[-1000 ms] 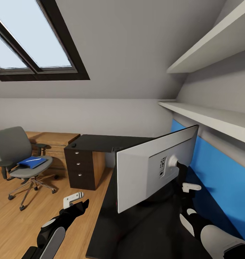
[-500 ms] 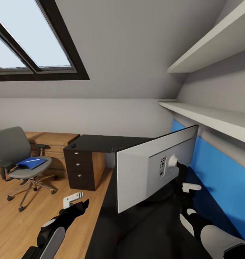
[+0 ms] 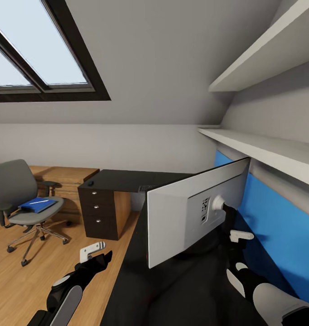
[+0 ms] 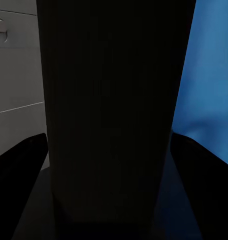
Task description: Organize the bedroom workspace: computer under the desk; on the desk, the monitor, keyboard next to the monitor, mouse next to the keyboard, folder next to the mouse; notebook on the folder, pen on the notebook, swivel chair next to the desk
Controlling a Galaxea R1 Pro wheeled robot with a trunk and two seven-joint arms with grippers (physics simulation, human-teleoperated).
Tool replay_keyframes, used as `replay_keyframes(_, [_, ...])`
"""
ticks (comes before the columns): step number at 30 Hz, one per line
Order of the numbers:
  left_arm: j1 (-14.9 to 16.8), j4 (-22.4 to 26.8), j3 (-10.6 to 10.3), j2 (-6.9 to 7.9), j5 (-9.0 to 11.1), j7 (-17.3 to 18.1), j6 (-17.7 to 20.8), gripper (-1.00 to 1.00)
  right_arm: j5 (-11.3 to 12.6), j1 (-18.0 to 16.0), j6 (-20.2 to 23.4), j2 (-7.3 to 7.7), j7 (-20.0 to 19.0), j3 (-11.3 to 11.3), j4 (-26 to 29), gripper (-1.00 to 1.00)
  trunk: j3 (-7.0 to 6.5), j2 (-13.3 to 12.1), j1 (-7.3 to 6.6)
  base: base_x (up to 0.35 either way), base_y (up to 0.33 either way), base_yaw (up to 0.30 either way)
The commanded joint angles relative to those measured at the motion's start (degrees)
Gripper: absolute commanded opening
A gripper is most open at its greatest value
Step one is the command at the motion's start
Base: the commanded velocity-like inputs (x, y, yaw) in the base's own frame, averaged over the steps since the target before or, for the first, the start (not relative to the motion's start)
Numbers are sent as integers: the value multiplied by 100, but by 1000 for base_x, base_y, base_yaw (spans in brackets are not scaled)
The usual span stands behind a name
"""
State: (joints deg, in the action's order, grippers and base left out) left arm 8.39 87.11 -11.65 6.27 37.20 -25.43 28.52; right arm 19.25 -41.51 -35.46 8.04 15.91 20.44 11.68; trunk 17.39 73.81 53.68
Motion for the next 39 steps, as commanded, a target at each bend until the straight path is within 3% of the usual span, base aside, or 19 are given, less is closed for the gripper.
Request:
replay_keyframes(1, [5, 8, -13, 6, 59, -59, 4, 100, 50, -6, -22, 4, 28, 83, 2, -100, 7, 5, 0, 0, 0, 0])
replay_keyframes(3, [5, 8, -13, 6, 59, -59, 4, 100, 46, -6, -22, 4, 27, 83, 1, -100, 7, 5, 0, 0, 0, 0])
replay_keyframes(4, [5, 8, -12, 6, 59, -59, 4, 100, 48, -6, -22, 4, 27, 83, 1, 100, 7, 5, 0, 0, 0, 0])
replay_keyframes(39, [5, 8, -8, 6, 64, -59, 4, 100, 44, -6, -28, 4, 27, 92, 3, 100, 7, 5, 0, -26, 0, 0])
